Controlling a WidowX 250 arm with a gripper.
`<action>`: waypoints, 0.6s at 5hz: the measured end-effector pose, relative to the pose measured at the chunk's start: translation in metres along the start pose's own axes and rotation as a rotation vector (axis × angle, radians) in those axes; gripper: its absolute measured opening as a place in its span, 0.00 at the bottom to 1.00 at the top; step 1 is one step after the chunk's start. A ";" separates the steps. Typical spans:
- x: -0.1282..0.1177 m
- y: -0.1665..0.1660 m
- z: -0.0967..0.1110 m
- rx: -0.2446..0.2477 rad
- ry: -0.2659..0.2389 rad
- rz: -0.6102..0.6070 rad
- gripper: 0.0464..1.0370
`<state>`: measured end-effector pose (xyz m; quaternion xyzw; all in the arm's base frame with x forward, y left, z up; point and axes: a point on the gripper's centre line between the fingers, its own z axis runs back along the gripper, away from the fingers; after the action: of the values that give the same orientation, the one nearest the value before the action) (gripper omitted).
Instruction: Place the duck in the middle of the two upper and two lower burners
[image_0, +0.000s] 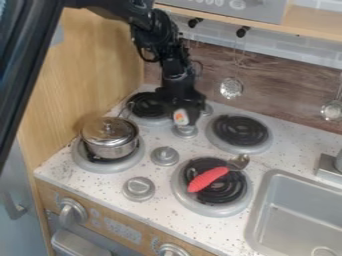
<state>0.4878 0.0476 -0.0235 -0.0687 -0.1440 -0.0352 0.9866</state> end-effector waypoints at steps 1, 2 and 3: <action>-0.004 -0.001 -0.003 0.003 0.015 -0.014 0.55; -0.008 -0.005 -0.006 0.009 0.031 -0.019 0.64; -0.018 -0.001 -0.010 0.072 0.080 -0.021 0.93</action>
<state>0.4733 0.0462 -0.0380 -0.0300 -0.1062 -0.0431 0.9930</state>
